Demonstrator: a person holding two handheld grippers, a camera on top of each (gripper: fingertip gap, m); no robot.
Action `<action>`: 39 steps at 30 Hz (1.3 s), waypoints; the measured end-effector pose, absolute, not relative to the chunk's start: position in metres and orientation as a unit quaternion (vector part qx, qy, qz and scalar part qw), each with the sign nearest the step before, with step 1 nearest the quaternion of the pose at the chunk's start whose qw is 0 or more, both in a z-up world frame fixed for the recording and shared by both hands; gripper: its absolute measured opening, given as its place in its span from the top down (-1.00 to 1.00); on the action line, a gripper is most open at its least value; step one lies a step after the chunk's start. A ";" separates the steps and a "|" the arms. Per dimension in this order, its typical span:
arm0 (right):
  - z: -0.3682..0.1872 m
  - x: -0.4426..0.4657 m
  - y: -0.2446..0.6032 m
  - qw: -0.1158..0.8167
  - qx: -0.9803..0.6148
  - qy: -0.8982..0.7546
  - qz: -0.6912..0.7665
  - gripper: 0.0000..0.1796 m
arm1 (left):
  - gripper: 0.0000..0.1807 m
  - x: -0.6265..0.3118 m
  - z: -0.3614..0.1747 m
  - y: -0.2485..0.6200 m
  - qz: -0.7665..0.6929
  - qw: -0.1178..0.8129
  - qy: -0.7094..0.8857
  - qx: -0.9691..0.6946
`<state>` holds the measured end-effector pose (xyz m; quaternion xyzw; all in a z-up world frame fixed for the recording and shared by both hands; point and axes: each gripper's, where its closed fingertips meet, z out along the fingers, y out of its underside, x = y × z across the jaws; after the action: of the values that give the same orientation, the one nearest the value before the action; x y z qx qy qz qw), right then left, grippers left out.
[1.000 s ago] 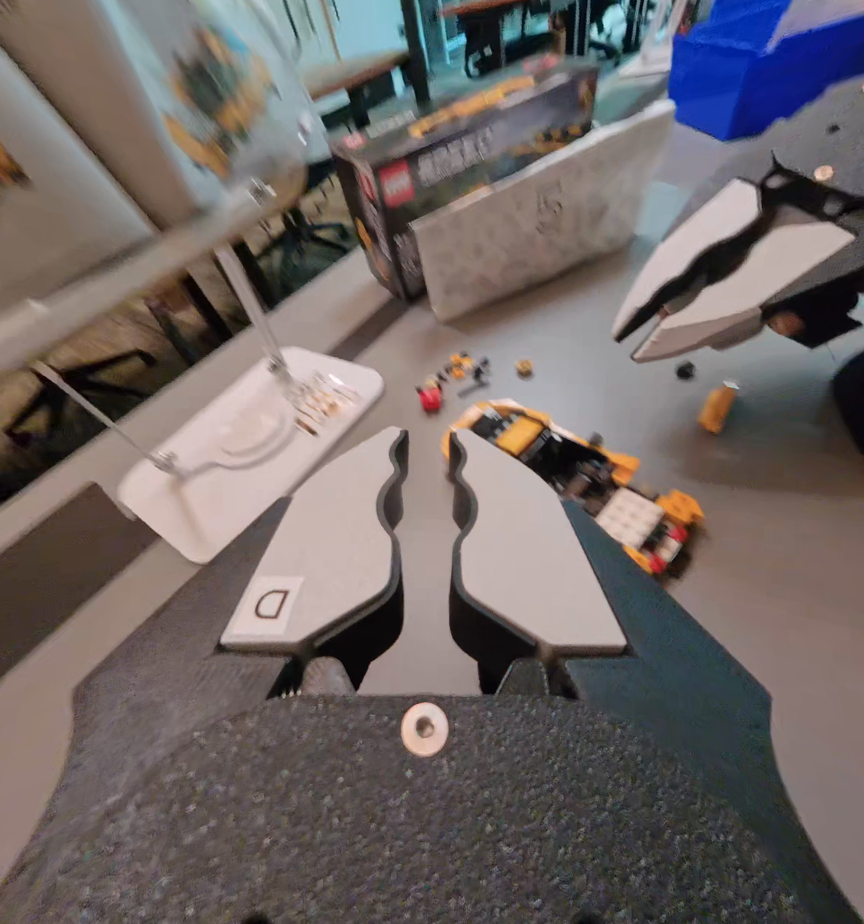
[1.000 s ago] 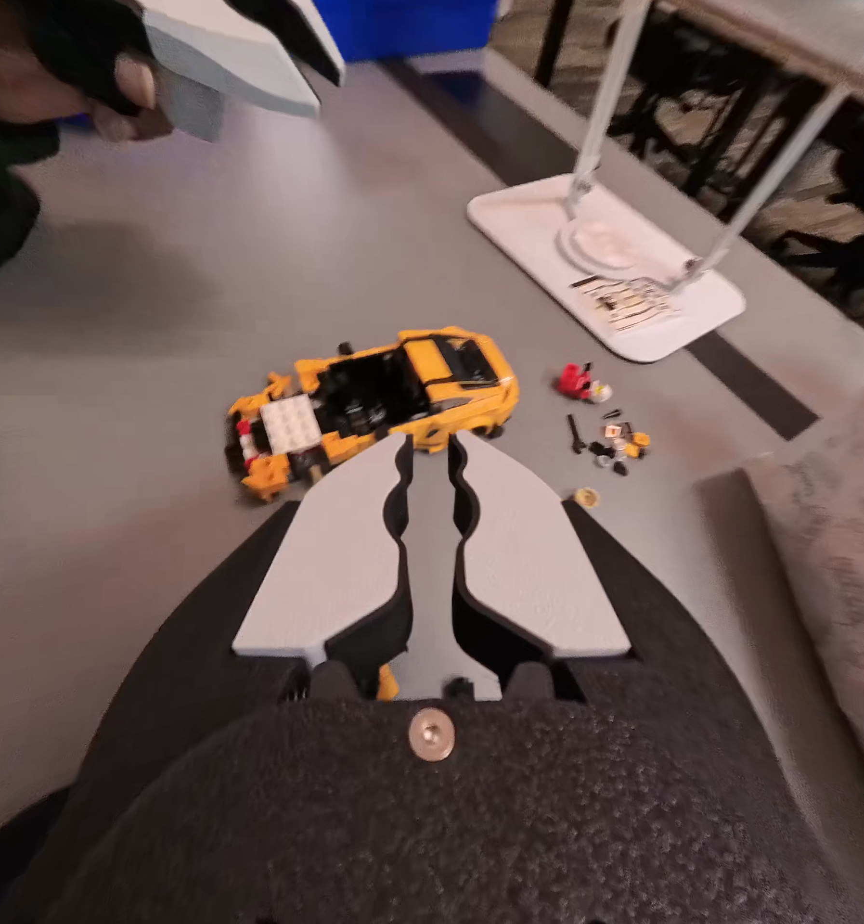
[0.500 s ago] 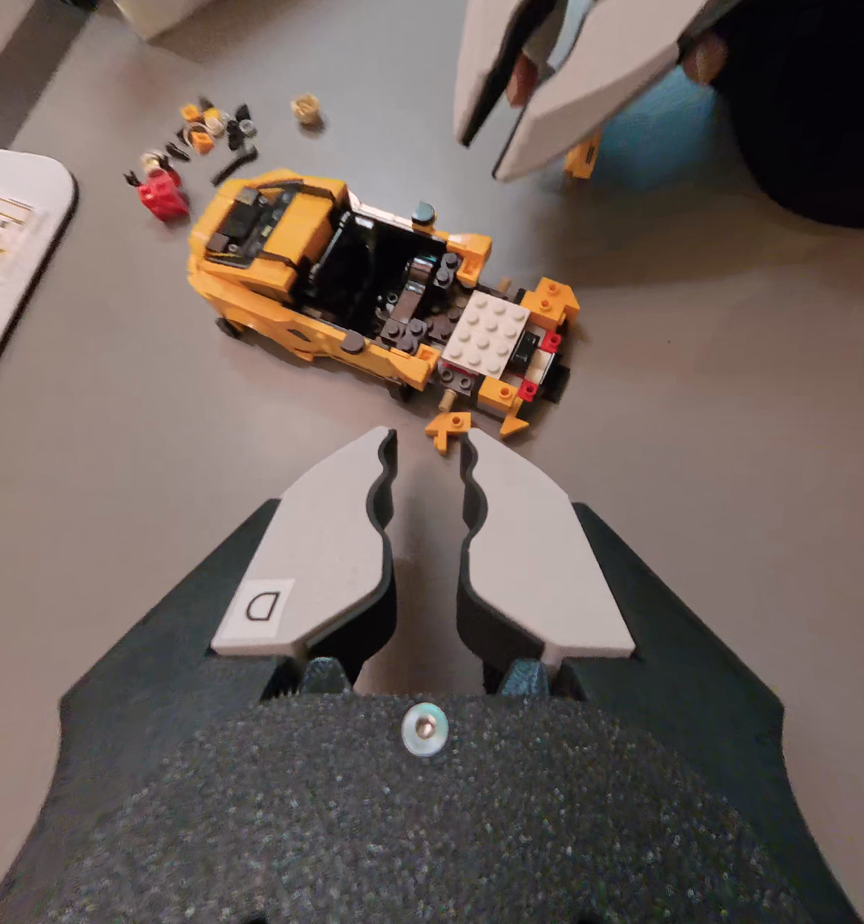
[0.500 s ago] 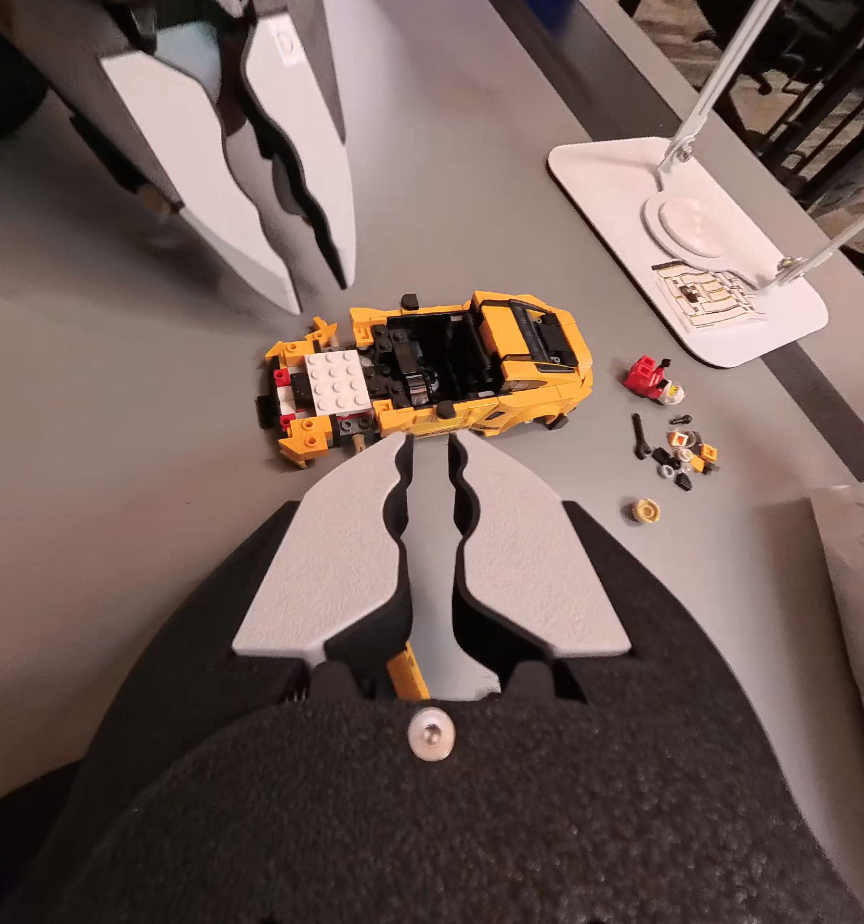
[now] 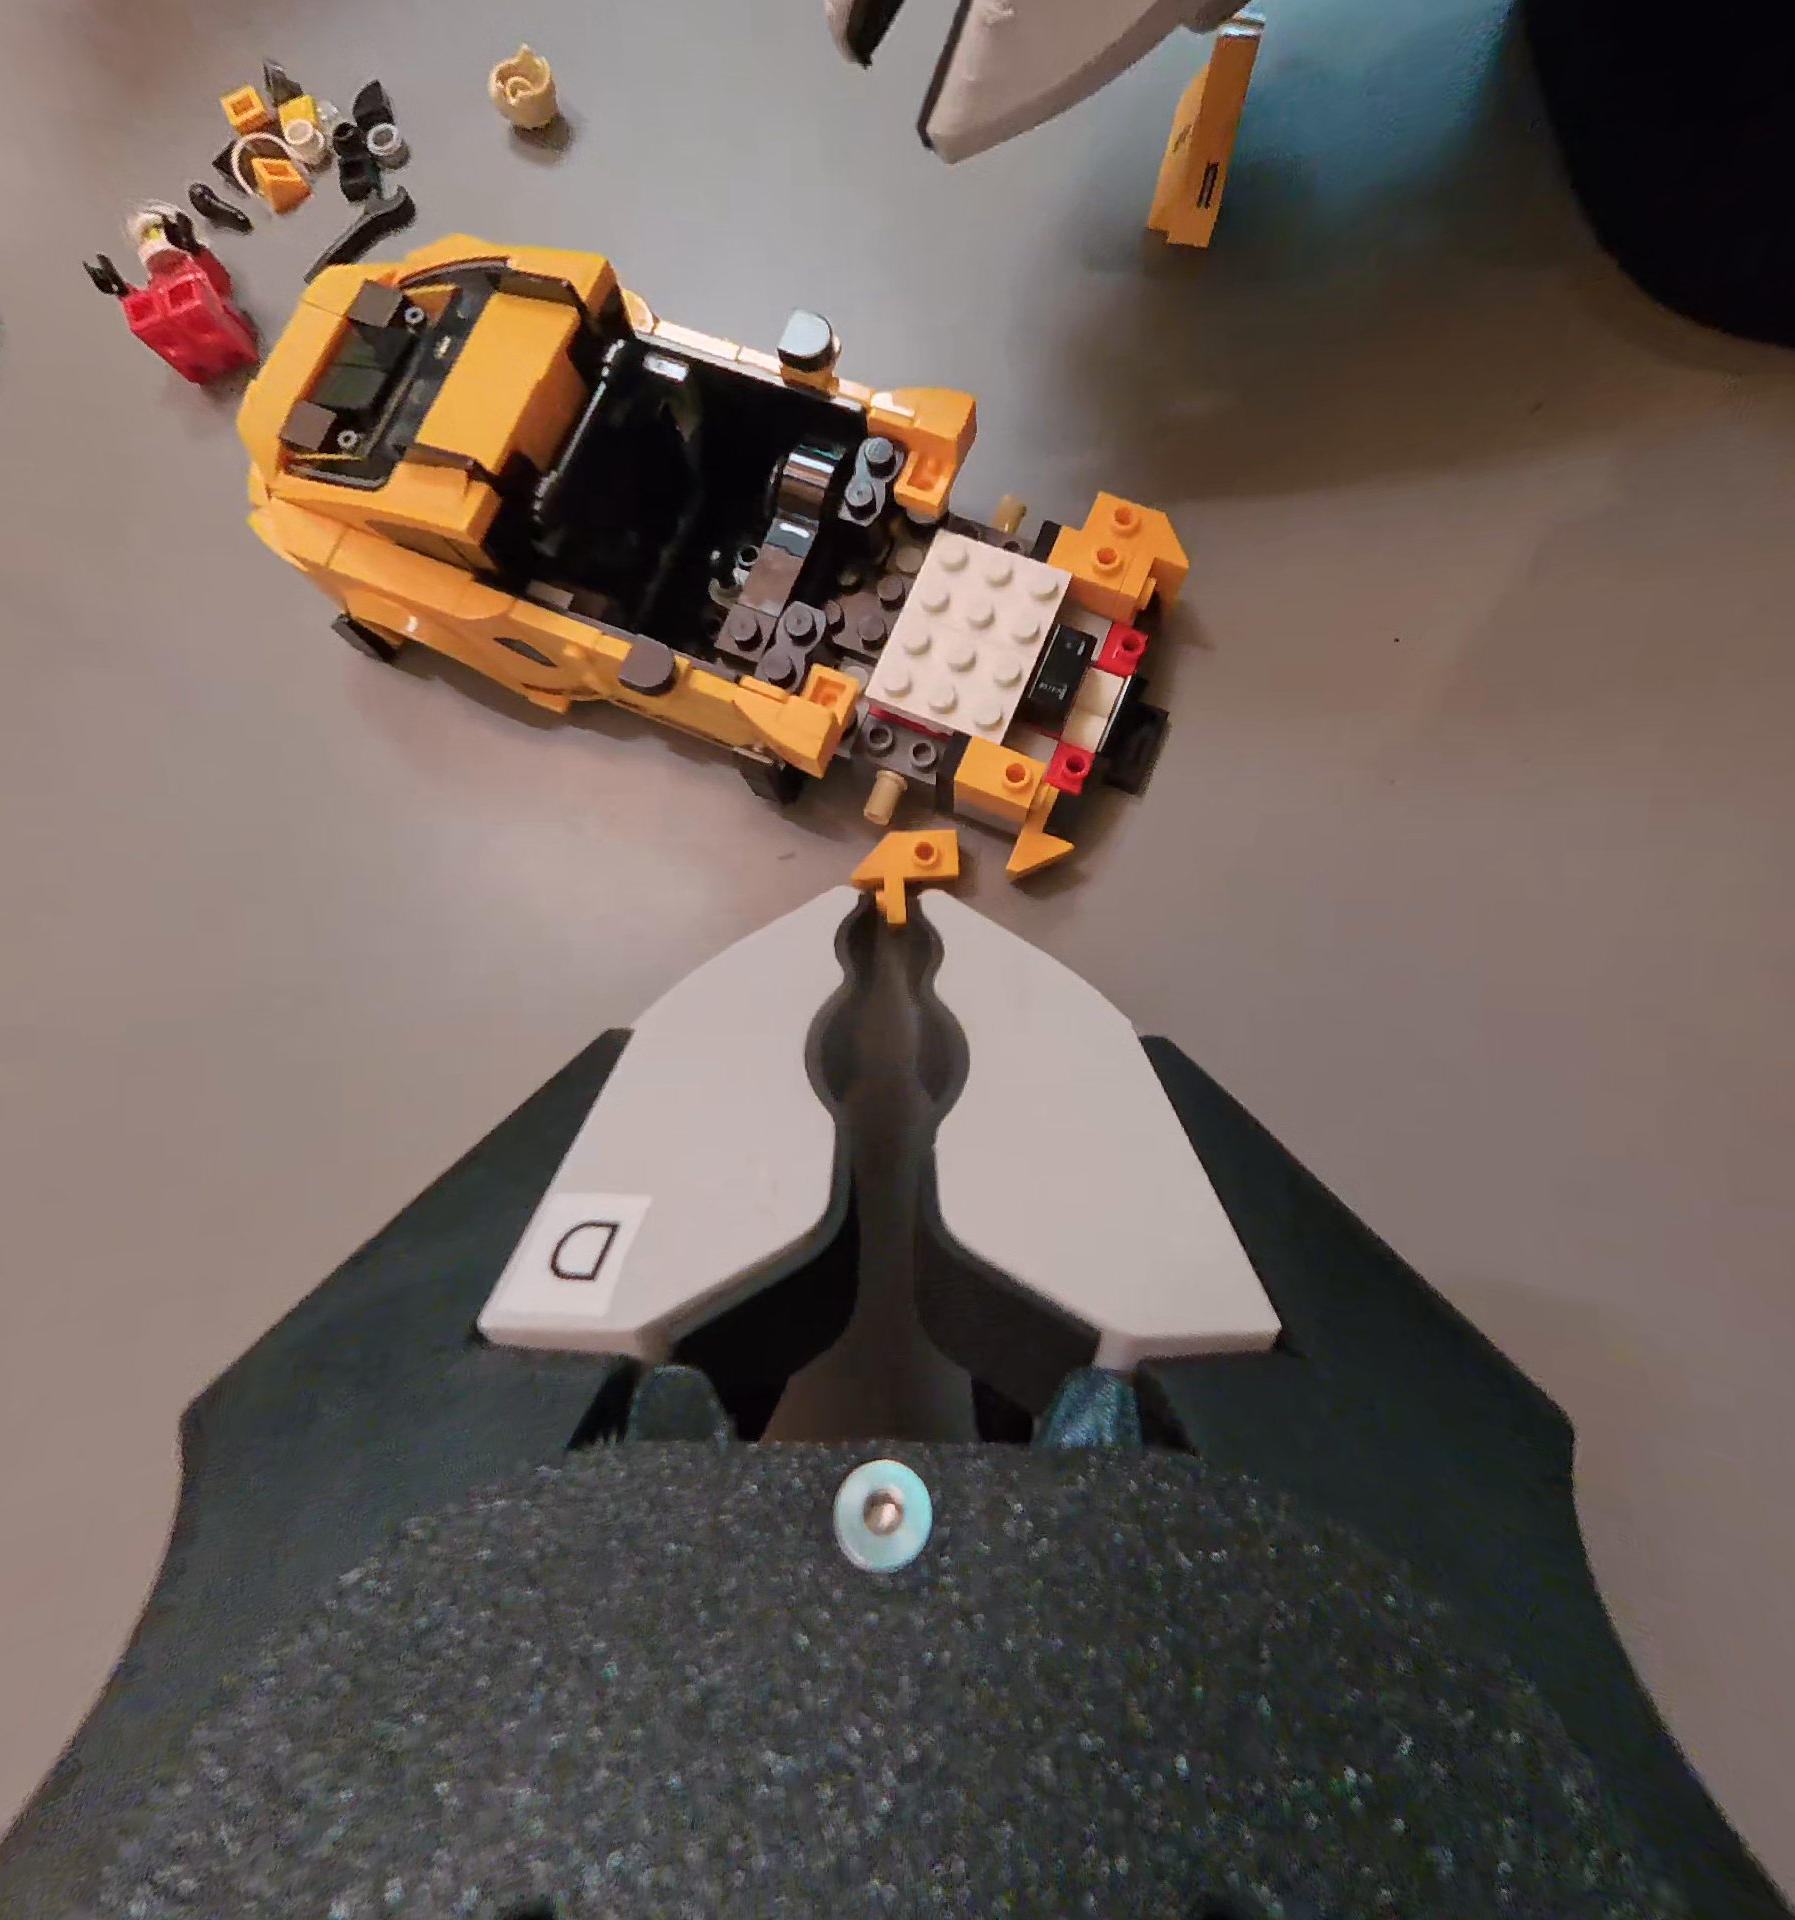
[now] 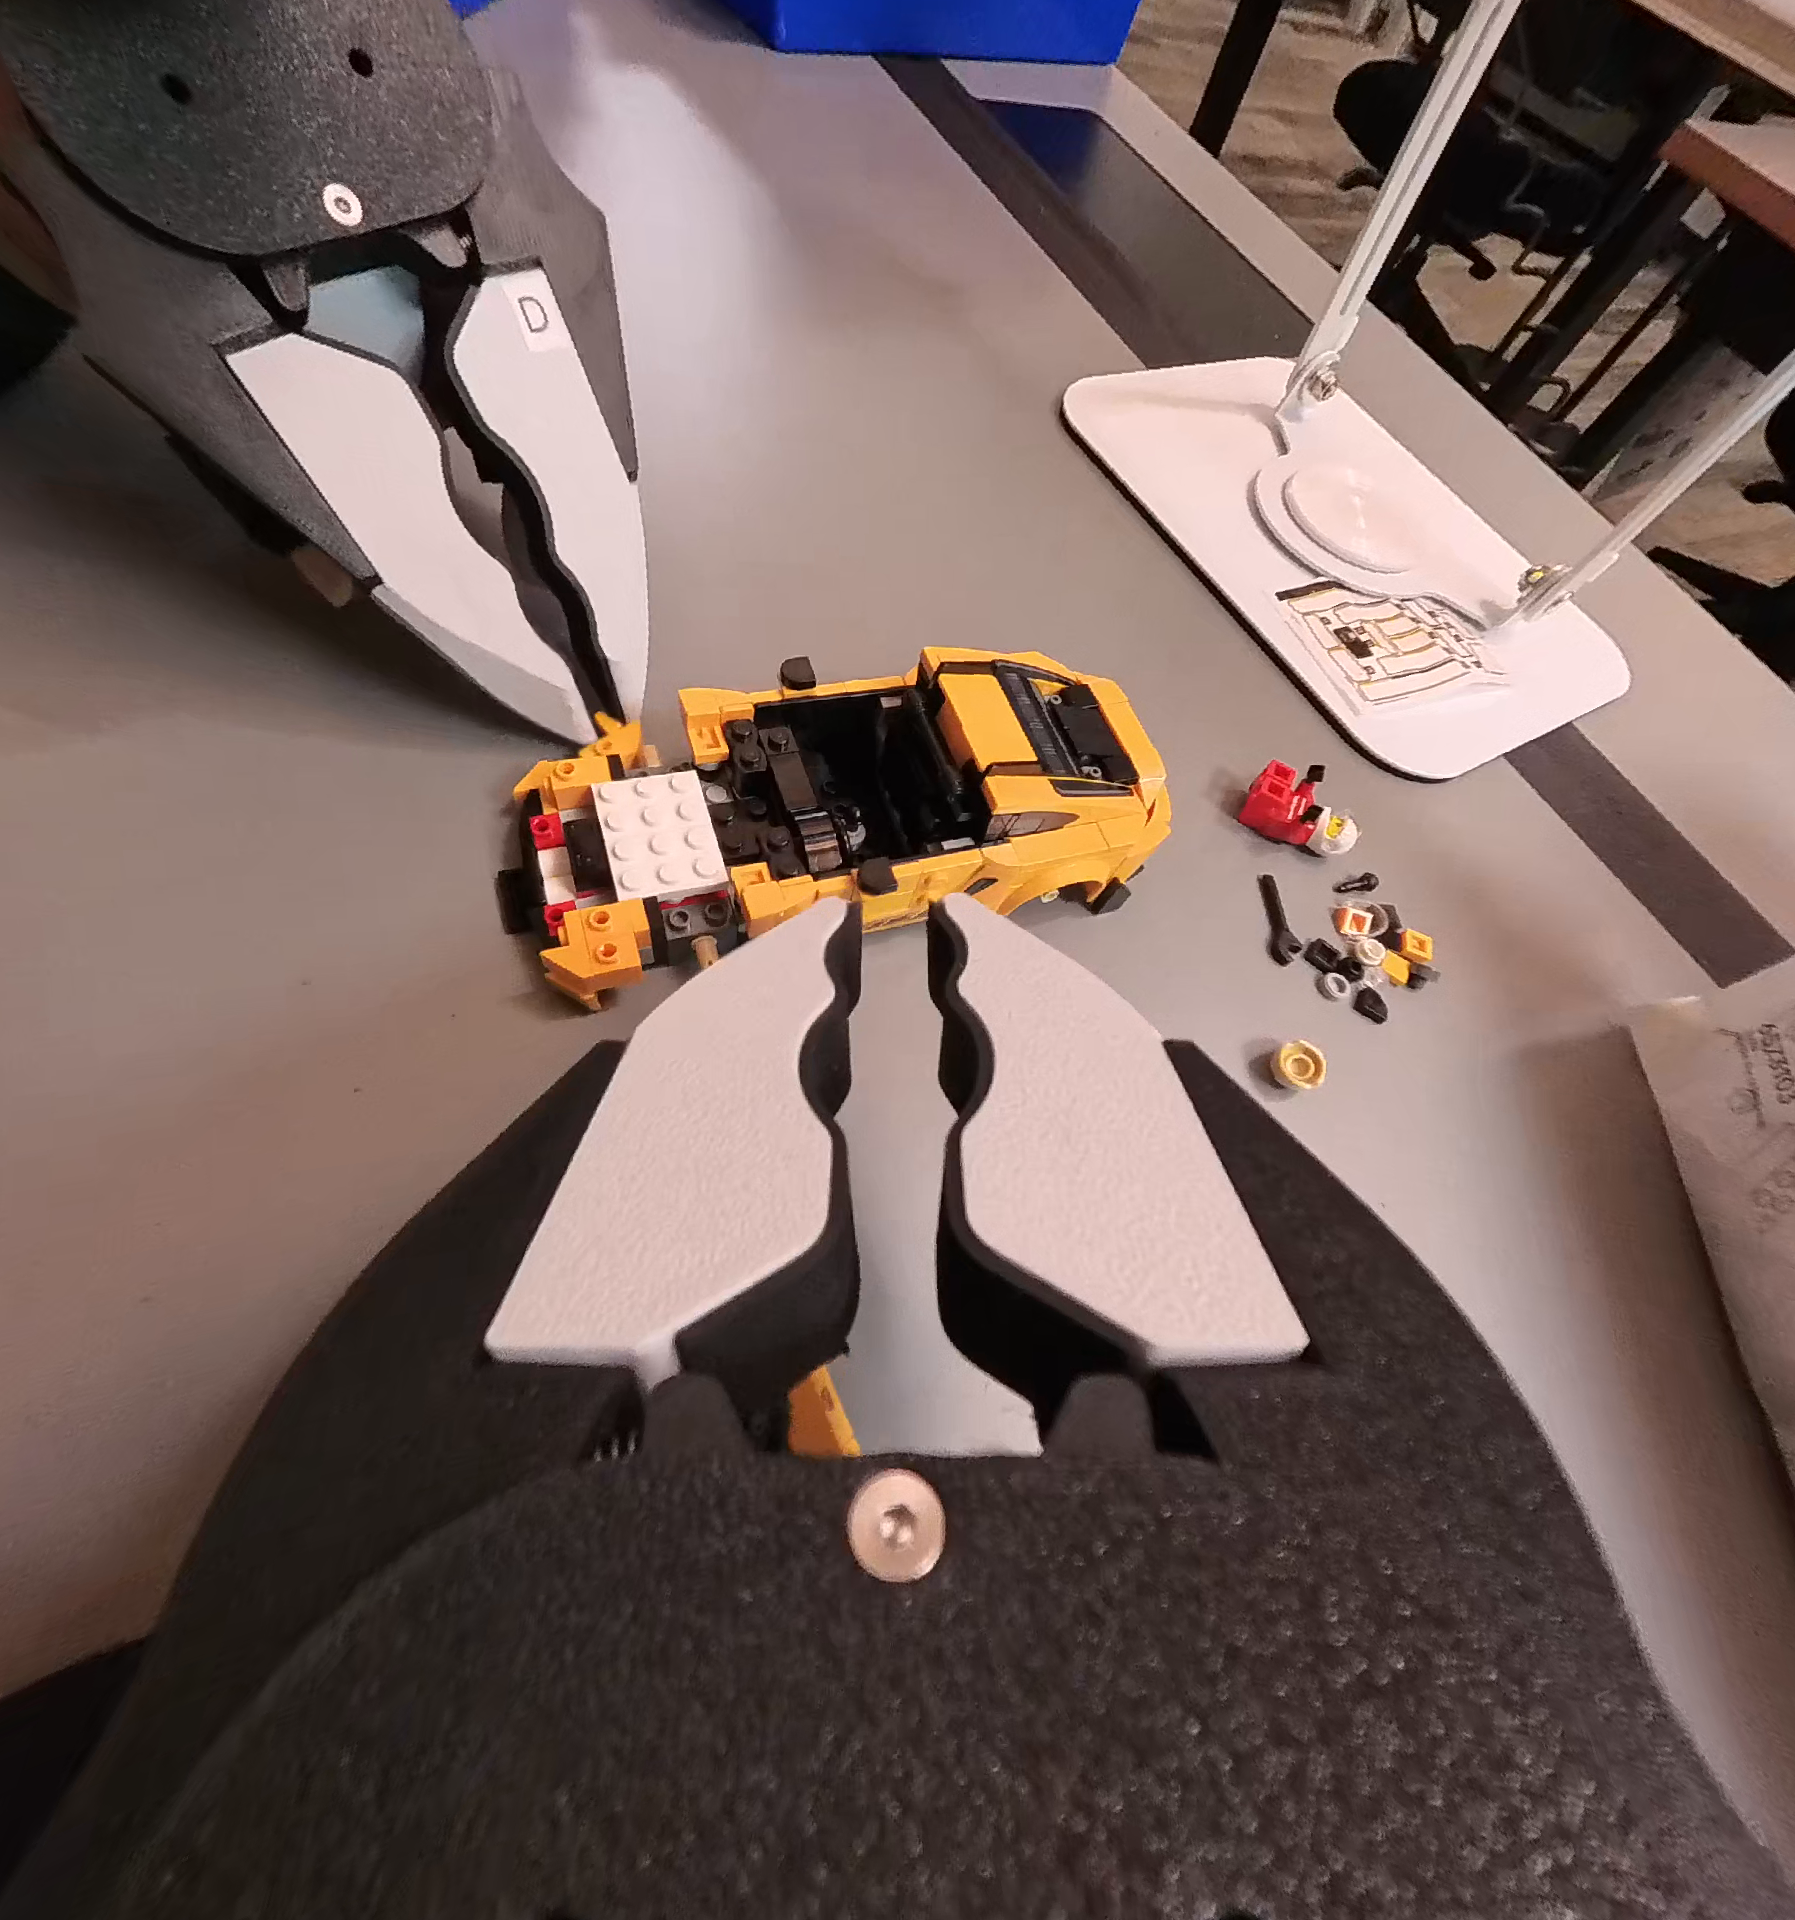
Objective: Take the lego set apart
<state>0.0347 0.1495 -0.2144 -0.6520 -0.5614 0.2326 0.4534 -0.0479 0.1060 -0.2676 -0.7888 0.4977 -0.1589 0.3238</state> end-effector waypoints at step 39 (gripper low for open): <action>-0.166 -0.038 0.101 0.418 -0.618 -0.490 0.451 0.75 | 0.95 -0.051 -0.170 0.108 -0.046 0.615 0.542 -0.571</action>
<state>-0.0376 0.1011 -0.1661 -0.6181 -0.4896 0.4511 0.4180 -0.0513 0.1082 -0.1703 -0.5714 0.5419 -0.0463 0.6145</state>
